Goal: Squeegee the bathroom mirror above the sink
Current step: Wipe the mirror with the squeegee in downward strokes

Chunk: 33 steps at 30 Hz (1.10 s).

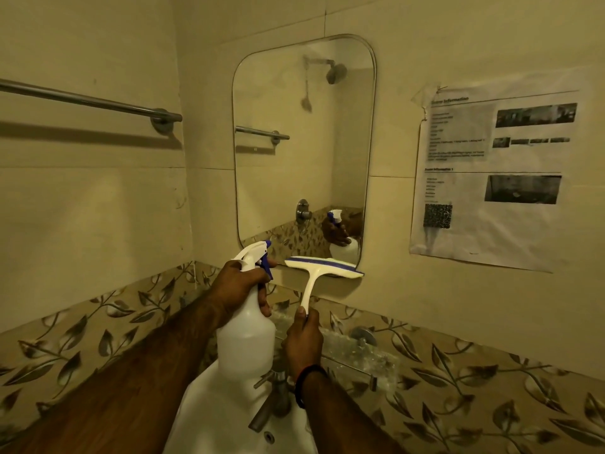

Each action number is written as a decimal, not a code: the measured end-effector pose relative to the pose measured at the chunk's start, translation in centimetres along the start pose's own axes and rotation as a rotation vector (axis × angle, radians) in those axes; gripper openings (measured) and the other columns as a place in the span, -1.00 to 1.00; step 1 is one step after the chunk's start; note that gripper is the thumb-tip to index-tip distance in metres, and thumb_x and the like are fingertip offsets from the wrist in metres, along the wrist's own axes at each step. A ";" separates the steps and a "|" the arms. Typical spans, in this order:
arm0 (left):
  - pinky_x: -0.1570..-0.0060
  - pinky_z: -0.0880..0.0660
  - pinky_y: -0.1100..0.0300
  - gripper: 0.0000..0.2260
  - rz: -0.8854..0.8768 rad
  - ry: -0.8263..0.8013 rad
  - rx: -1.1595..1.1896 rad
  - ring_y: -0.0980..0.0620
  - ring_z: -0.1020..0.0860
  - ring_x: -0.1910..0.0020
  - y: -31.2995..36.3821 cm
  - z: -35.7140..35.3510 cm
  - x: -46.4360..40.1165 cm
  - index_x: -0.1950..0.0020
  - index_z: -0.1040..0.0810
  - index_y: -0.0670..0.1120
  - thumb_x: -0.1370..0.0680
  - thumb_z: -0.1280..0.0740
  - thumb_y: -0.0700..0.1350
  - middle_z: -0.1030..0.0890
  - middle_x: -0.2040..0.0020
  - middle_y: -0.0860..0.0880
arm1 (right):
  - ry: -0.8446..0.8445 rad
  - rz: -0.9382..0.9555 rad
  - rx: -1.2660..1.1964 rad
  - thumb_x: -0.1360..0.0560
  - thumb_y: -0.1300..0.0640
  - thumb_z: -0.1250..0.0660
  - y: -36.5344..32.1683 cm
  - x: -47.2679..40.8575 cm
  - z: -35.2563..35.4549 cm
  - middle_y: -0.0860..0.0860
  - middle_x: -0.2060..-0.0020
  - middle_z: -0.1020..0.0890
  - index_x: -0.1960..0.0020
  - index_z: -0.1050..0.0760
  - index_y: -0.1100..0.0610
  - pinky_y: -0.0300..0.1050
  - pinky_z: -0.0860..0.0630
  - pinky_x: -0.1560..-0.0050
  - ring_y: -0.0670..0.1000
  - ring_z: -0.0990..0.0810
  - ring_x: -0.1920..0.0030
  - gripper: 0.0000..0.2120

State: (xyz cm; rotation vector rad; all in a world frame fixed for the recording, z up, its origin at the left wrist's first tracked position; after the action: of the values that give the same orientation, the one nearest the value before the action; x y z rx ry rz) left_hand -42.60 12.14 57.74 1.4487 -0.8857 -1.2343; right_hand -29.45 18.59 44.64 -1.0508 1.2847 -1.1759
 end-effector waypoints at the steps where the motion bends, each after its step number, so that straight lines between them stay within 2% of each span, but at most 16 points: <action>1: 0.42 -0.60 0.01 -0.75 0.003 0.005 -0.003 -0.14 -0.49 0.54 0.0 0.1 0.0 -0.20 -0.55 -0.20 -0.55 -0.25 -0.33 -0.50 0.49 -0.16 | 0.001 -0.008 -0.001 -0.64 -0.09 -0.03 0.3 0.2 -0.1 0.11 0.14 -0.63 -0.11 -0.34 -0.04 0.15 -0.62 0.05 0.15 -0.62 0.14 -0.81; 5: 0.43 -0.59 0.03 -0.75 0.015 0.018 -0.003 -0.13 -0.49 0.54 -0.2 0.6 0.0 -0.21 -0.54 -0.21 -0.55 -0.25 -0.33 -0.51 0.49 -0.17 | 0.004 -0.008 0.015 -0.64 -0.09 -0.02 1.1 0.7 -0.4 0.05 0.20 -0.62 -0.07 -0.26 -0.14 0.10 -0.62 0.10 0.11 -0.62 0.20 -0.92; 9: 0.43 -0.58 0.03 -0.75 0.009 0.013 -0.006 -0.15 -0.49 0.55 -0.3 0.9 -0.1 -0.20 -0.55 -0.21 -0.55 -0.24 -0.33 -0.50 0.50 -0.19 | -0.009 -0.006 0.028 -0.65 -0.08 -0.01 1.5 0.7 -0.5 0.11 0.21 -0.63 -0.09 -0.31 -0.09 0.06 -0.59 0.16 0.10 -0.59 0.24 -0.86; 14: 0.39 -0.59 0.02 -0.75 -0.016 0.016 -0.035 -0.17 -0.52 0.55 0.0 1.6 -0.4 -0.19 -0.55 -0.20 -0.54 -0.24 -0.32 -0.50 0.50 -0.22 | -0.030 0.071 0.025 -0.64 -0.09 -0.02 0.9 1.5 -0.9 0.06 0.29 -0.59 -0.09 -0.36 -0.08 -0.04 -0.56 0.28 0.01 -0.54 0.33 -0.82; 16: 0.38 -0.58 0.01 -0.75 -0.033 0.026 -0.048 -0.19 -0.51 0.54 0.4 2.1 -0.7 -0.18 -0.56 -0.20 -0.53 -0.24 -0.33 -0.49 0.49 -0.26 | -0.040 0.150 0.047 -0.64 -0.10 -0.03 -0.5 1.7 -1.3 0.03 0.30 -0.58 -0.07 -0.38 -0.06 -0.11 -0.50 0.36 -0.04 -0.51 0.36 -0.80; 21: 0.42 -0.54 0.00 -0.75 -0.065 0.051 -0.014 -0.15 -0.46 0.55 1.8 4.7 -1.6 -0.15 -0.56 -0.23 -0.54 -0.21 -0.37 -0.45 0.47 -0.25 | -0.042 0.331 0.060 -0.64 -0.09 -0.03 -8.1 -0.9 -1.8 -0.01 0.32 -0.52 -0.04 -0.38 0.01 -0.25 -0.34 0.42 -0.07 -0.46 0.37 -0.76; 23: 0.45 -0.56 -0.01 -0.76 -0.066 0.074 -0.011 -0.13 -0.46 0.56 2.3 6.1 -1.9 -0.16 -0.56 -0.24 -0.55 -0.20 -0.37 -0.44 0.46 -0.25 | -0.046 0.392 0.022 -0.64 -0.10 -0.01 -12.2 -2.4 -1.8 0.00 0.30 -0.52 -0.07 -0.38 0.02 -0.16 -0.42 0.38 -0.02 -0.49 0.33 -0.74; 26: 0.45 -0.57 0.00 -0.75 -0.094 0.115 -0.043 -0.15 -0.47 0.56 3.5 7.8 -2.6 -0.17 -0.54 -0.24 -0.54 -0.20 -0.37 -0.46 0.45 -0.26 | -0.028 0.505 0.018 -0.64 -0.10 0.01 -18.7 -4.5 -1.7 0.03 0.30 -0.52 -0.03 -0.32 -0.01 -0.07 -0.43 0.35 0.04 -0.52 0.31 -0.78; 29: 0.43 -0.57 0.00 -0.75 -0.110 0.135 -0.041 -0.15 -0.47 0.56 4.9 8.7 -3.8 -0.18 -0.53 -0.24 -0.54 -0.21 -0.37 -0.46 0.48 -0.25 | -0.033 0.546 -0.048 -0.65 -0.08 -0.01 -24.4 -6.7 -1.9 0.08 0.30 -0.52 -0.08 -0.34 0.04 0.14 -0.56 0.27 0.10 -0.53 0.32 -0.76; 33: 0.39 -0.57 -0.02 -0.75 -0.144 0.116 -0.038 -0.16 -0.48 0.56 6.9 8.4 -5.5 -0.20 -0.51 -0.25 -0.54 -0.21 -0.36 -0.45 0.47 -0.24 | -0.003 0.591 -0.049 -0.64 -0.10 -0.01 -30.3 -8.9 -2.0 0.12 0.23 -0.58 -0.14 -0.34 0.06 0.23 -0.61 0.18 0.16 -0.60 0.24 -0.73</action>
State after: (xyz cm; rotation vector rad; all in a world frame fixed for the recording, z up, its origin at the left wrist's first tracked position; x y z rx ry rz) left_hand -51.44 13.83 65.93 1.5591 -0.6866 -1.2515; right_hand -32.22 23.56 75.79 -0.6336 1.4914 -0.6933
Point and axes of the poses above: each hand's wrist, its own x-axis away from the middle knuckle, its own z-axis out of the back of the hand, y = z × x, the point moved 9 cm from there along -x, towards the middle knuckle
